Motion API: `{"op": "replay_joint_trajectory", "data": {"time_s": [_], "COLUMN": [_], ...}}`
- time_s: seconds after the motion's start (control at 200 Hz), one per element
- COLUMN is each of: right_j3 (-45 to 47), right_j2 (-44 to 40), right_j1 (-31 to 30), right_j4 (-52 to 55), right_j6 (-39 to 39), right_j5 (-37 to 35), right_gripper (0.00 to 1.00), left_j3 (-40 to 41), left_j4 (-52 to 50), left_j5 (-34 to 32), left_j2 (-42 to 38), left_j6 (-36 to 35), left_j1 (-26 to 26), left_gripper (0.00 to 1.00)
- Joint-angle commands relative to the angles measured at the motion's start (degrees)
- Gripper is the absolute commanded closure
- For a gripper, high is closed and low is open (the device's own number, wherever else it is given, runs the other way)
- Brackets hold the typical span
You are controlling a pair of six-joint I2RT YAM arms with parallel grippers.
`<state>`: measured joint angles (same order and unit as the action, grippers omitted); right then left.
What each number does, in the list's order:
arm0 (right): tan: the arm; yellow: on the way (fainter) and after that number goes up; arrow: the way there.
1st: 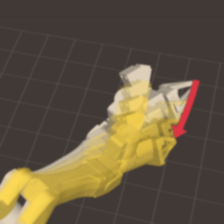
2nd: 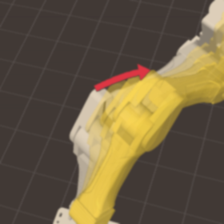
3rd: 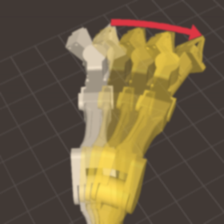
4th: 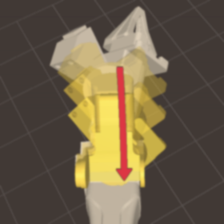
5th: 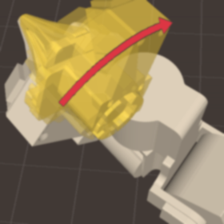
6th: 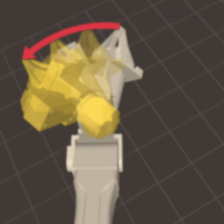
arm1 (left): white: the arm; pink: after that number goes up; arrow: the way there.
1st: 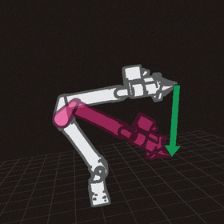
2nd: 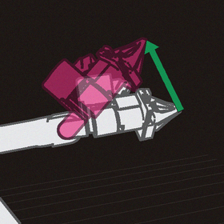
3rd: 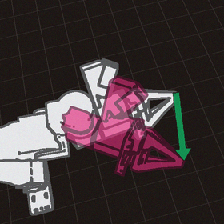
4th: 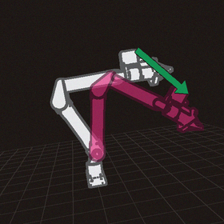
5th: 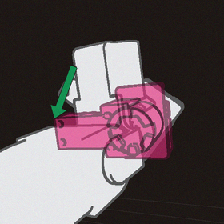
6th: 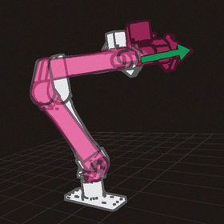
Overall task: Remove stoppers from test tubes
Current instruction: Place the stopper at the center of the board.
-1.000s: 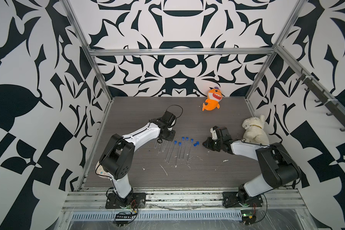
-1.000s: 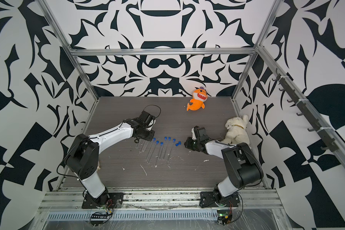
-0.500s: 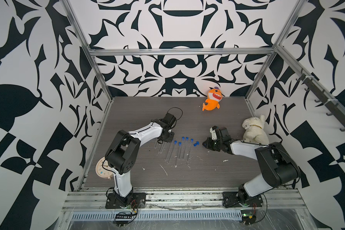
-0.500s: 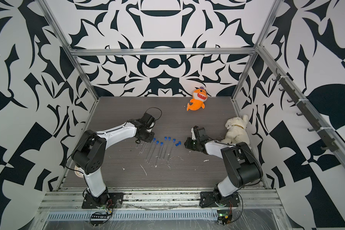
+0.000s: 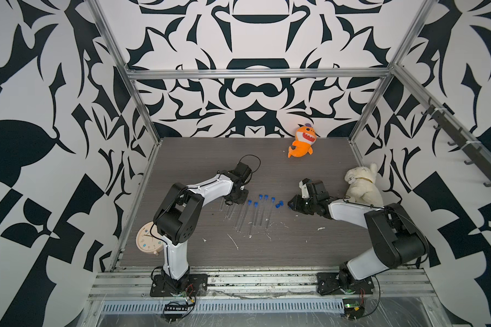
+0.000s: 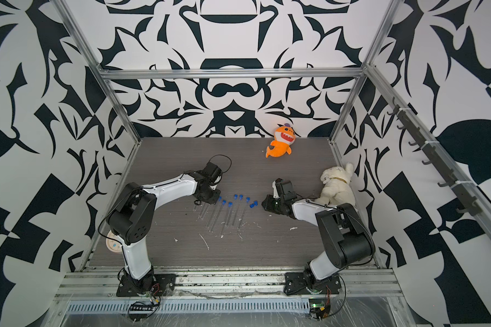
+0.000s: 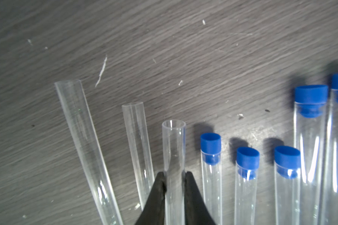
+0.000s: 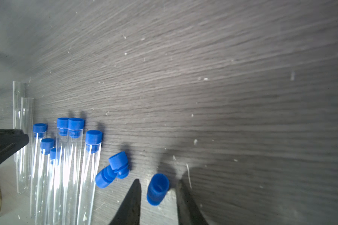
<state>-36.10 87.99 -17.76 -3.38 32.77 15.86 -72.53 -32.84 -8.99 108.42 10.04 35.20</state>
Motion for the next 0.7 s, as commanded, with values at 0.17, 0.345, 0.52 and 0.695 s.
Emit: {"op": "replay_joint_trajectory", "data": {"time_s": [0.17, 0.345, 0.52, 0.695], "right_j3": [-2.84, -3.98, -3.36, -3.01], "right_j2": [-7.25, -9.37, -11.97, -13.69], "right_j1": [-0.08, 1.19, 1.85, 2.37], "right_j4": [4.85, 7.36, 7.97, 8.53], "right_j6": [-1.17, -2.26, -2.47, -3.14], "right_j5": [-2.75, -1.57, -1.88, -1.88], "right_gripper": [0.61, 0.60, 0.59, 0.58], "left_j3": [-0.94, -1.21, -1.03, -1.16], "left_j4": [-0.29, -0.46, -0.69, -1.97], "left_j5": [0.73, 0.73, 0.78, 0.76], "left_j2": [1.17, 0.58, -1.51, -4.72], "left_j6": [1.44, 1.68, 1.89, 2.04], "left_j1": [-0.26, -0.22, -0.22, -0.22], "left_gripper": [0.89, 0.79, 0.71, 0.68]}}
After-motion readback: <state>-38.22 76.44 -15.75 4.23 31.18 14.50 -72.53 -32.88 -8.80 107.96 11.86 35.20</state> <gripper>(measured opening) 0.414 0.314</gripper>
